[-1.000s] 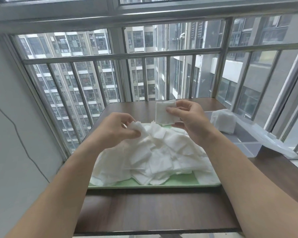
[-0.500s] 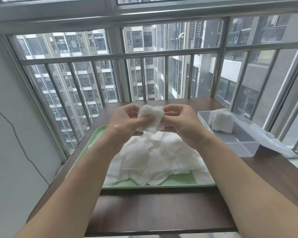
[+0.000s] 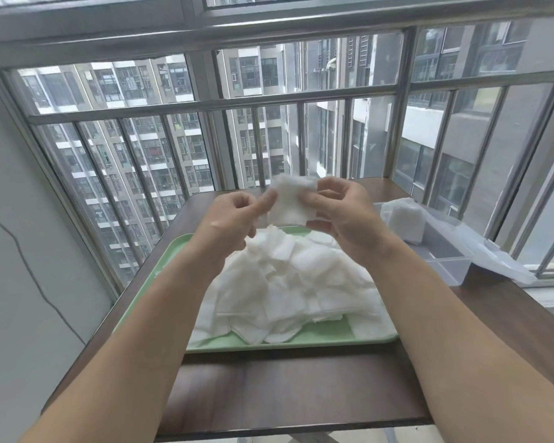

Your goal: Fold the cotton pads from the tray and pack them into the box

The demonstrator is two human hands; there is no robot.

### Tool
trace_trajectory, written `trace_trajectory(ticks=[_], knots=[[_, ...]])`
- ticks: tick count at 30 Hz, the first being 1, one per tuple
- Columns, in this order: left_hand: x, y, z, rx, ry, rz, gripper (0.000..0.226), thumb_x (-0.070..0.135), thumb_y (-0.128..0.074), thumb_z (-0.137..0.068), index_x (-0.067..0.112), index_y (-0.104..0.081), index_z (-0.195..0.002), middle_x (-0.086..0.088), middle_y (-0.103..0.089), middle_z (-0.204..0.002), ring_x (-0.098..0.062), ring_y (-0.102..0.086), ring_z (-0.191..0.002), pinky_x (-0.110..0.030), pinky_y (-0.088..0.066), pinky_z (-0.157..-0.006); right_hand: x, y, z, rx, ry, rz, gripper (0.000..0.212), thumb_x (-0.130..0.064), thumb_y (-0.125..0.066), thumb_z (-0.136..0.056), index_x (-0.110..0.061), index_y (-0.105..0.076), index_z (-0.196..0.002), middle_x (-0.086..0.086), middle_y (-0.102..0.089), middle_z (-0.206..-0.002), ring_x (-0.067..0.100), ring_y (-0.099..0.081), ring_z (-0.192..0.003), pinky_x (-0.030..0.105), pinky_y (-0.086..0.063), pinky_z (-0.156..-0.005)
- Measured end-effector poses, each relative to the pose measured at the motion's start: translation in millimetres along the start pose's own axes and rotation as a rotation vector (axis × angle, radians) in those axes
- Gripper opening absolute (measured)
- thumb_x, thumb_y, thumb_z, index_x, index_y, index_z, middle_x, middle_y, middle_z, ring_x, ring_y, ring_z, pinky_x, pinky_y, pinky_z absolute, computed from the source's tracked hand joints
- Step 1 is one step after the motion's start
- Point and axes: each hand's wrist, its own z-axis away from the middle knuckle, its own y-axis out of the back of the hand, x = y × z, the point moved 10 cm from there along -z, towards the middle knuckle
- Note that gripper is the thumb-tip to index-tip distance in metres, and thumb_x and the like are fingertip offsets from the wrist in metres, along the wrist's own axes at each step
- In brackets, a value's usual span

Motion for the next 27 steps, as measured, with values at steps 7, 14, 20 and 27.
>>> trace_trajectory(ticks=[7, 14, 20, 27], knots=[[-11.9, -11.5, -9.6, -0.061, -0.059, -0.532, 0.025, 0.034, -0.081, -0.082, 0.024, -0.065, -0.098, 0.008, -0.069, -0.094, -0.006, -0.065, -0.085, -0.027, -0.054, -0.073, 6.8, 41.2, -5.7, 0.261, -0.031, 0.046, 0.018, -0.013, -0.076, -0.086, -0.009, -0.064, -0.099, 0.013, -0.064, -0.102, 0.024, -0.067, -0.087, 0.031, -0.061, -0.065], [-9.0, -22.8, -8.2, -0.056, -0.094, -0.425, 0.031, 0.013, -0.080, -0.080, 0.030, -0.063, -0.099, 0.004, -0.065, -0.089, -0.016, -0.064, -0.076, -0.031, -0.056, -0.061, 12.3, 39.9, -8.2, 0.243, -0.052, 0.062, 0.027, -0.015, -0.078, -0.084, -0.004, -0.065, -0.106, 0.008, -0.062, -0.093, 0.020, -0.064, -0.078, 0.034, -0.061, -0.066], [1.4, -24.3, -4.2, -0.147, 0.018, 0.375, 0.033, -0.007, -0.068, -0.086, 0.012, -0.061, -0.113, -0.010, -0.070, -0.096, -0.030, -0.067, -0.089, -0.042, -0.055, -0.080, 18.7, 48.7, -9.3, 0.321, -0.075, 0.084, 0.019, -0.015, -0.070, -0.089, -0.007, -0.065, -0.106, 0.010, -0.065, -0.100, 0.020, -0.064, -0.084, 0.036, -0.063, -0.071], [7.2, -45.5, -2.1, -0.264, 0.005, 0.643, 0.021, -0.005, -0.060, -0.091, 0.003, -0.068, -0.109, -0.011, -0.074, -0.097, -0.023, -0.071, -0.084, -0.030, -0.061, -0.072, 20.2, 34.6, -9.5, 0.207, -0.069, 0.084, 0.019, -0.008, -0.072, -0.087, -0.005, -0.065, -0.104, 0.005, -0.070, -0.089, 0.020, -0.068, -0.080, 0.038, -0.063, -0.077]])
